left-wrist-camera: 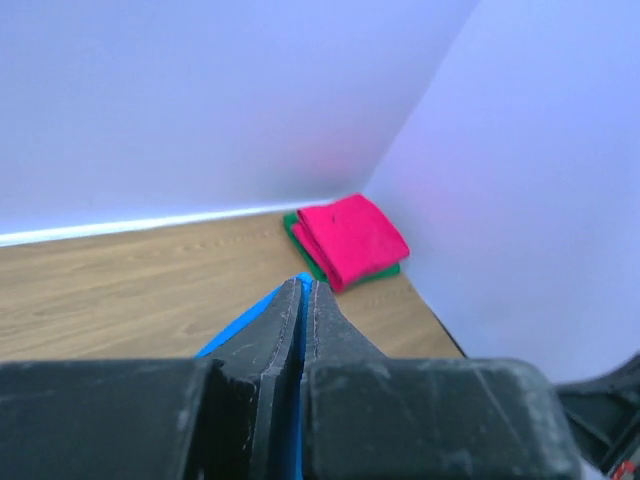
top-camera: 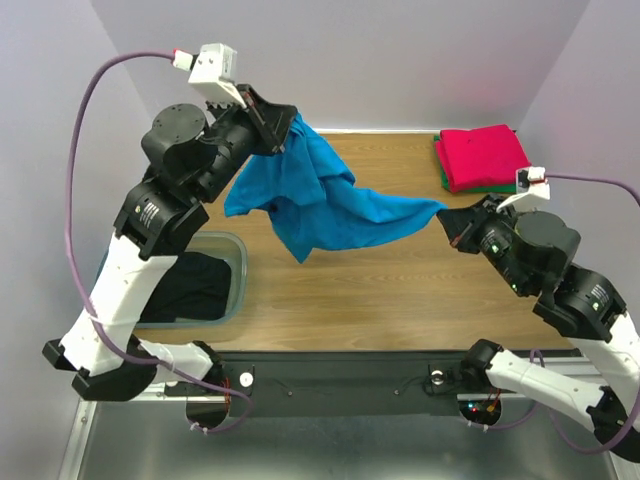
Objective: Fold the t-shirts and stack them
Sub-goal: Flatten the tshirt out
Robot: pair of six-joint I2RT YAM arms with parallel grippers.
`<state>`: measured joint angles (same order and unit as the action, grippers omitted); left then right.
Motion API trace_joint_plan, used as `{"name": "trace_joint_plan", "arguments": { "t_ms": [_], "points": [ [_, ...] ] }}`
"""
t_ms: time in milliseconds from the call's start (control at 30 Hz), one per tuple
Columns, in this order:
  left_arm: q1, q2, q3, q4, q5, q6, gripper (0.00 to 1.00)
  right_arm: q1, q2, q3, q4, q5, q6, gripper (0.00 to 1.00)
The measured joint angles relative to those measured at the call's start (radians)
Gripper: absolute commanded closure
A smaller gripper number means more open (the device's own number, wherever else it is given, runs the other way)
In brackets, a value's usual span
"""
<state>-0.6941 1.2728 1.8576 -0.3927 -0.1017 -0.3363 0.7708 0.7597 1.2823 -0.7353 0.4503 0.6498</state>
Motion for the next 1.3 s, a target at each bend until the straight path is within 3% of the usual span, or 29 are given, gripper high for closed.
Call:
{"name": "trace_joint_plan", "arguments": {
  "t_ms": [100,167,233,267,300,367,400,600,800,1000,1133,1300],
  "points": [
    [0.021,0.081,0.086,-0.021,-0.033,-0.014,1.00,0.000,0.027,-0.002,0.002,0.060,-0.003,1.00],
    [0.062,0.203,0.219,-0.063,-0.014,-0.028,1.00,0.000,0.073,-0.003,0.002,0.111,-0.002,1.00],
    [0.125,0.407,0.451,-0.117,0.030,-0.048,1.00,-0.001,0.120,-0.003,0.002,0.148,-0.003,0.99],
    [0.154,0.516,0.593,-0.143,0.060,-0.060,0.92,-0.004,0.147,-0.001,0.002,0.172,-0.005,1.00],
    [0.177,0.616,0.692,-0.148,0.085,-0.067,0.66,-0.004,0.175,0.000,0.002,0.188,-0.007,1.00],
    [0.198,0.734,0.764,-0.167,0.125,-0.076,0.32,-0.004,0.218,0.000,-0.001,0.210,-0.011,1.00],
    [0.220,0.809,0.713,-0.175,0.151,-0.079,0.02,-0.004,0.234,0.000,-0.002,0.222,-0.015,1.00],
    [0.232,0.722,0.091,-0.151,0.159,-0.116,0.02,-0.004,0.185,-0.085,0.011,0.218,0.006,1.00],
    [0.225,0.547,-0.178,-0.109,0.106,-0.144,0.02,-0.005,0.107,-0.348,-0.037,0.172,0.121,1.00],
    [0.191,0.292,-0.480,-0.010,0.010,-0.207,0.02,-0.006,0.145,-0.463,-0.069,0.159,0.206,0.99],
    [0.184,0.294,-0.580,0.008,-0.011,-0.238,0.02,-0.011,0.172,-0.499,-0.073,0.161,0.243,1.00],
    [0.185,0.472,-0.557,0.004,-0.060,-0.283,0.02,-0.029,0.176,-0.526,-0.086,0.171,0.265,1.00]
  ]
}}
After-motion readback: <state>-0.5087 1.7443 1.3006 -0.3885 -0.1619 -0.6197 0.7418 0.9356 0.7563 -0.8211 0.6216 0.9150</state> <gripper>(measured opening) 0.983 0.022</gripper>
